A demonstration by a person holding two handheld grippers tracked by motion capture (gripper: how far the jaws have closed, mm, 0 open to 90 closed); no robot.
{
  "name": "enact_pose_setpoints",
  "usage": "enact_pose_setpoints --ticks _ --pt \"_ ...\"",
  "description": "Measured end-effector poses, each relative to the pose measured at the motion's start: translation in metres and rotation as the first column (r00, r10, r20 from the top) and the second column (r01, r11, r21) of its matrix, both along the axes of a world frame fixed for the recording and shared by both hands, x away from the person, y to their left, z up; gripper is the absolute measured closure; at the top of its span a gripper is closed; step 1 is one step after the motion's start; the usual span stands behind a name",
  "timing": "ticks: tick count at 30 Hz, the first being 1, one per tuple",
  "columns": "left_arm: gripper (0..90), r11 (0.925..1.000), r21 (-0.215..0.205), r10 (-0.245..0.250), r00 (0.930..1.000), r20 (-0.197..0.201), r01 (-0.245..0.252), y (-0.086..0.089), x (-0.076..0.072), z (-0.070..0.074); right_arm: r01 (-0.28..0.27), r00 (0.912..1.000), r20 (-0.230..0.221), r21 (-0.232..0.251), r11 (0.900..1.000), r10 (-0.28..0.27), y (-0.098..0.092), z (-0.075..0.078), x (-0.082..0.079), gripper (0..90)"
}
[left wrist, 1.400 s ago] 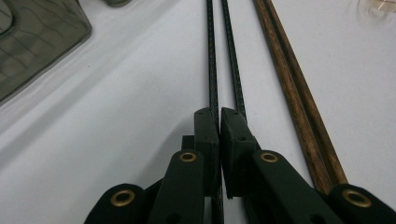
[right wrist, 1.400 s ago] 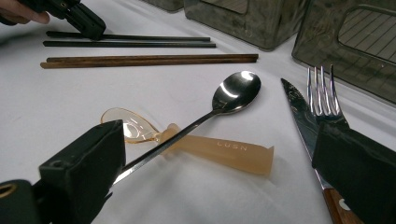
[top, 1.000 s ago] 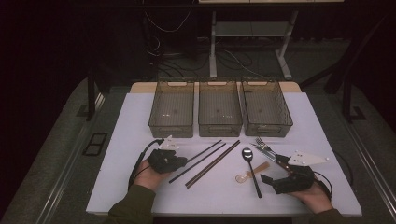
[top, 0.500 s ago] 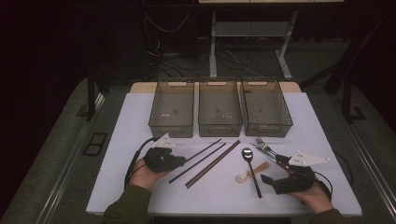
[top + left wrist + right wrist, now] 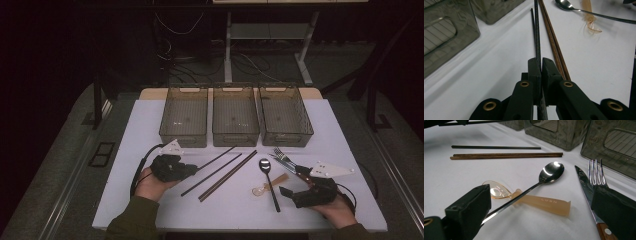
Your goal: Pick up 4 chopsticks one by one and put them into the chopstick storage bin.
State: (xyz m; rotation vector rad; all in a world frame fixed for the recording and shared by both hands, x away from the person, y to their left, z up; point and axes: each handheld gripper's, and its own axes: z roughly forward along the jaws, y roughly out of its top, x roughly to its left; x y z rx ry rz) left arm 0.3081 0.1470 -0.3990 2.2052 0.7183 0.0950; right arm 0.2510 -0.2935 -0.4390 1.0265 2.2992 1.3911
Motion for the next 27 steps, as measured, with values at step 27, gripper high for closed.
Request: enact_pose_setpoints --ticks 27 --pt "85.6 0.9980 -0.050 0.040 0.9977 0.055 -0.038 0.008 0.020 0.030 0.007 1.0000 0.002 -0.004 1.000 -0.007 0.000 0.001 -0.002 2.9"
